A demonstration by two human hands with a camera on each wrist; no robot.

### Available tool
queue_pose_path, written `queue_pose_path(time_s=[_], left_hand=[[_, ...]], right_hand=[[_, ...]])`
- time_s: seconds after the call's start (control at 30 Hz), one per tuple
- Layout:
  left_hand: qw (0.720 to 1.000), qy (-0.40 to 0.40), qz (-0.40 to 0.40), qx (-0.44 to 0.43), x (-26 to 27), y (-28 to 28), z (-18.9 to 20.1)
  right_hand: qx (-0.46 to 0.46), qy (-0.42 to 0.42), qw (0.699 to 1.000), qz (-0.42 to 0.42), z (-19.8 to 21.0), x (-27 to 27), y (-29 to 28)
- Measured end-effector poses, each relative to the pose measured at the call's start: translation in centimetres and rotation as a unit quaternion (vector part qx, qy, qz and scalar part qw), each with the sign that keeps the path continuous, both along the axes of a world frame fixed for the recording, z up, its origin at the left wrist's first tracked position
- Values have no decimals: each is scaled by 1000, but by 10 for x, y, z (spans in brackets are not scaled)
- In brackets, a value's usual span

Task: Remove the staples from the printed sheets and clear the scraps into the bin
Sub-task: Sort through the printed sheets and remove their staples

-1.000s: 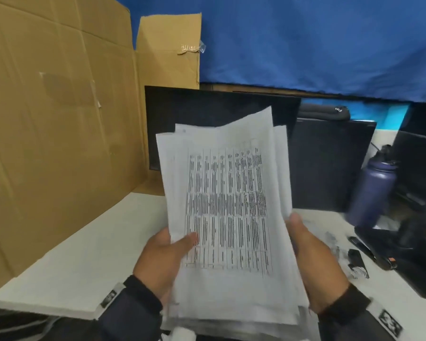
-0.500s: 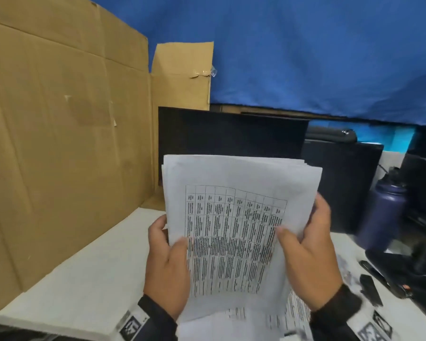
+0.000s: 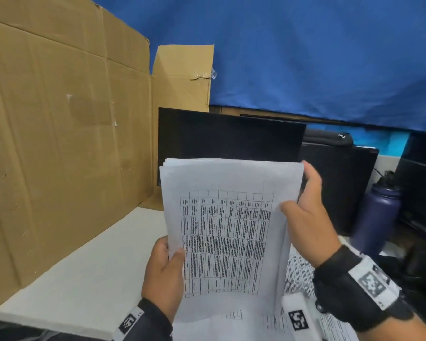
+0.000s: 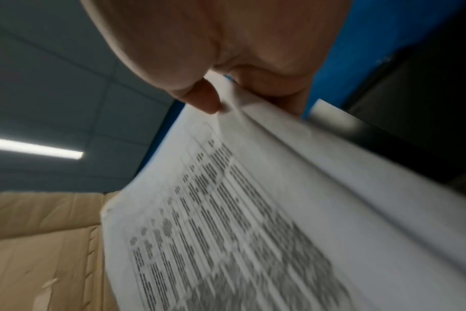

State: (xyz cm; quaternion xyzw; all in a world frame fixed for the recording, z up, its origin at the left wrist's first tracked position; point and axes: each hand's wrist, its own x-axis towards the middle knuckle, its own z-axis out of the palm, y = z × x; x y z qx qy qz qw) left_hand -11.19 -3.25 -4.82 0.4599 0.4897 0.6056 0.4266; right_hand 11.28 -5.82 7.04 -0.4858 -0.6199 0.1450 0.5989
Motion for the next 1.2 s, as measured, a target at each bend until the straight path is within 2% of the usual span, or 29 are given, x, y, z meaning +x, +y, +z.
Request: queue_pose_path(time_s=[0.1, 0.23, 0.33, 0.4, 0.6, 0.7, 0.77, 0.87, 0.93, 1.0, 1.1, 1.13, 1.2], left_hand=[[999, -20, -31, -37, 1, 0, -7], [999, 5, -50, -21, 3, -3, -9], [998, 24, -46, 20, 0, -1, -4], [999, 15, -42, 17, -4, 3, -5], [990, -31, -98, -95, -10, 11, -19], [990, -18, -104, -95, -11, 13, -26], [990, 20, -111, -81, -12, 14, -28], [993, 93, -60, -42, -15, 15, -24], [992, 117, -30, -25, -19, 18, -18], [995, 101, 0, -26, -27, 21, -12], [997, 43, 54, -22, -41, 27, -1], [997, 17, 69, -19, -46, 28, 3], [996, -32, 87, -19, -53, 32, 8]], right_hand=[[-45, 39, 998, -6, -36, -8, -4], [-85, 21, 996, 2, -77, -24, -11], [-65, 48, 997, -18, -80, -25, -9], [-55, 78, 995, -25, -78, -24, -8], [-86, 152, 984, -24, -98, -30, -9], [-93, 133, 986, -33, -102, -28, -4], [-97, 125, 986, -49, -105, -28, 1], [-111, 89, 988, -56, -101, -22, 7], [-154, 44, 985, -68, -96, -2, 12], [-244, -2, 961, -128, -99, 38, 18], [-416, -111, 872, -232, -120, 107, 22], [-451, -147, 845, -246, -128, 126, 23], [-479, -198, 816, -257, -134, 141, 18]])
